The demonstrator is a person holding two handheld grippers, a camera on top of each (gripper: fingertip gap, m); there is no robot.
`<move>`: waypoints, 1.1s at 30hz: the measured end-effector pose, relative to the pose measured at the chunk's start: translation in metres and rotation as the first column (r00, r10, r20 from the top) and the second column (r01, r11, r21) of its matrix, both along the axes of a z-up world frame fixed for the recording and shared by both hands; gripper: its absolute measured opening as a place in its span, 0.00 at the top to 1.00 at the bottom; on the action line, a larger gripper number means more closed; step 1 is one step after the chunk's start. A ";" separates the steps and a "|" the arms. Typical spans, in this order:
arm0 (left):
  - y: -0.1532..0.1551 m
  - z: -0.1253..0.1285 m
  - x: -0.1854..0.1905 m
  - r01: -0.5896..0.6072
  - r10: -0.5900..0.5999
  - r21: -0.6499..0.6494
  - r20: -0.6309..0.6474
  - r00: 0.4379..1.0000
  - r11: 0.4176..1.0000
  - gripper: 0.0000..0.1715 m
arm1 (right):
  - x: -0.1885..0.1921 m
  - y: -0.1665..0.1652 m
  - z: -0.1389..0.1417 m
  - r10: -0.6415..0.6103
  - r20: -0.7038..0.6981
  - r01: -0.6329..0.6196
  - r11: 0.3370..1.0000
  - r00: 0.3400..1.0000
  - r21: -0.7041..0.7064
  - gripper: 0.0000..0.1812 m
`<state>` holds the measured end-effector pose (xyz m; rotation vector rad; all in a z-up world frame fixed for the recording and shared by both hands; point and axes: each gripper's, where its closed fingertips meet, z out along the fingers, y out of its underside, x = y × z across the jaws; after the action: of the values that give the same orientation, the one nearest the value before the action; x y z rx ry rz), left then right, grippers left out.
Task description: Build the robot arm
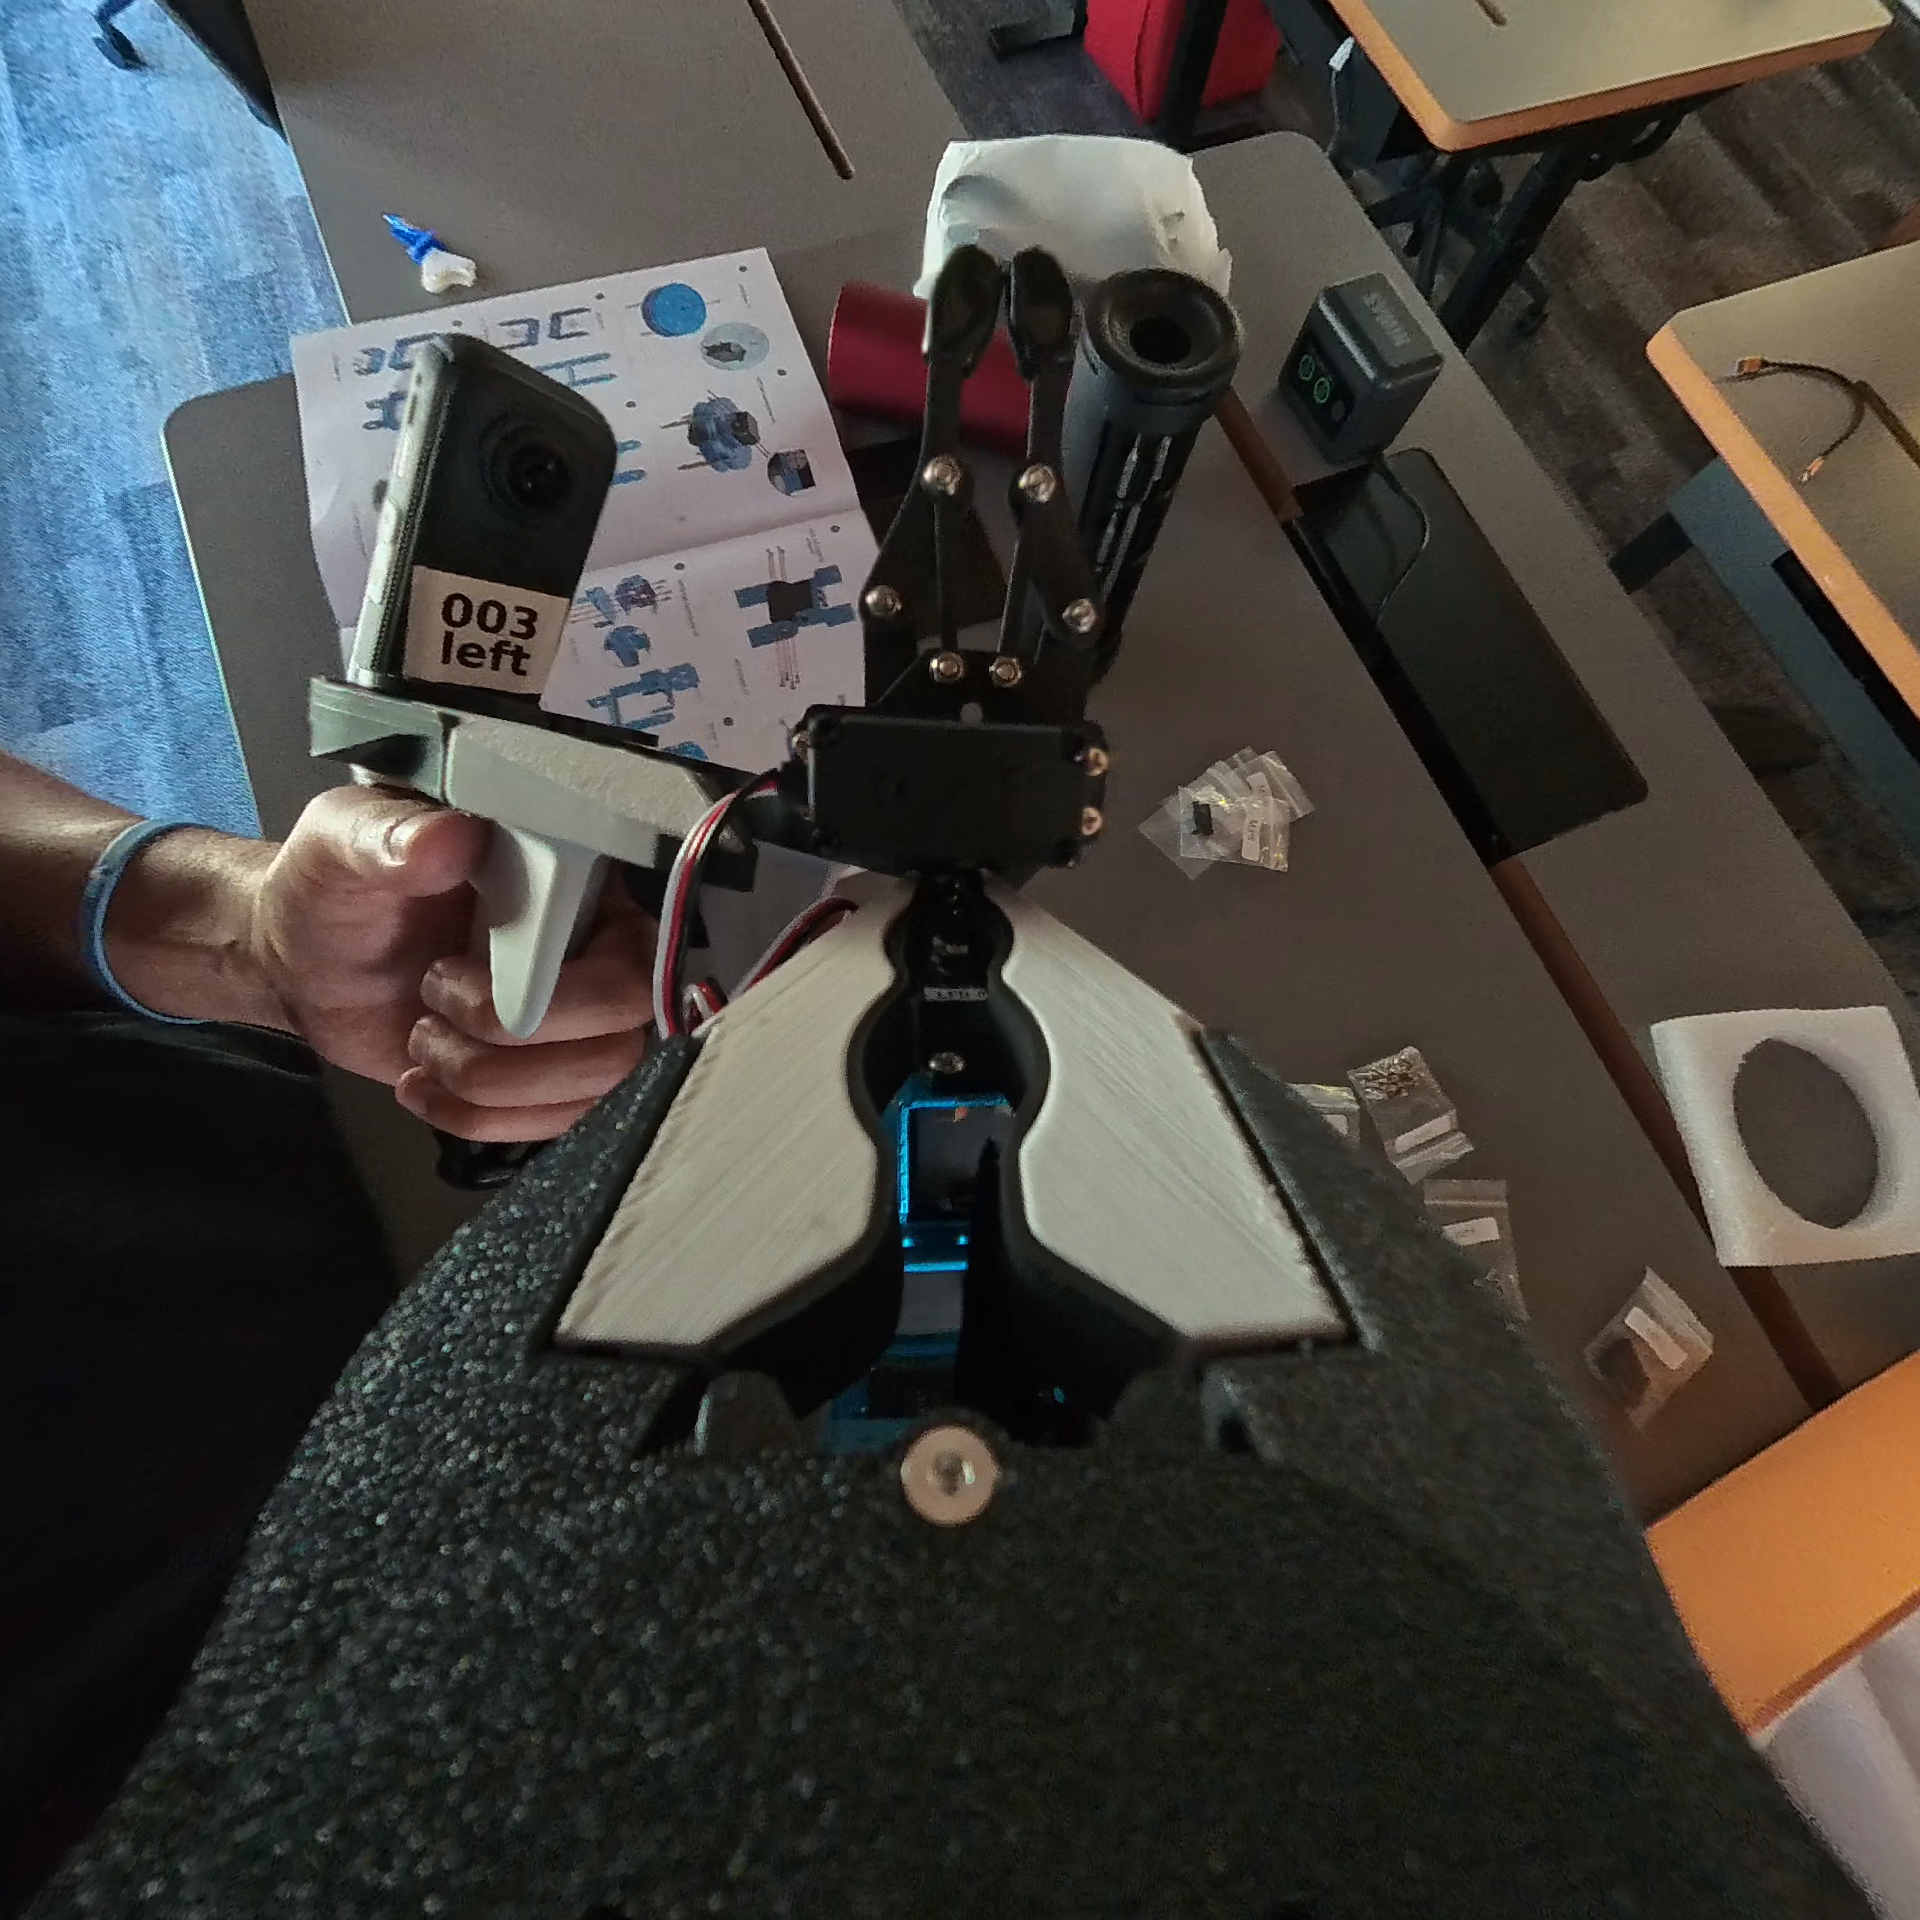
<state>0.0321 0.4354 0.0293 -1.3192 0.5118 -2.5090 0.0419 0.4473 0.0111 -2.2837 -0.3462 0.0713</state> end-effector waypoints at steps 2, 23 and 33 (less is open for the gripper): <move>0.000 0.000 0.000 0.000 0.000 0.000 0.000 1.000 1.000 0.70 | 0.000 0.000 0.000 0.003 -0.010 -0.003 1.000 1.000 -0.001 0.97; 0.003 -0.001 -0.002 -0.003 0.003 -0.063 0.000 1.000 0.998 0.69 | -0.003 0.003 -0.001 0.090 0.060 -0.094 0.993 0.994 0.073 0.97; 0.004 -0.001 0.000 0.006 -0.006 -0.073 0.007 1.000 0.997 0.69 | -0.002 0.003 -0.001 0.093 0.099 -0.099 0.994 0.991 0.055 0.97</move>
<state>0.0319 0.4394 0.0284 -1.3368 0.4274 -2.5585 0.0400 0.4502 0.0099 -2.2156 -0.5023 0.0002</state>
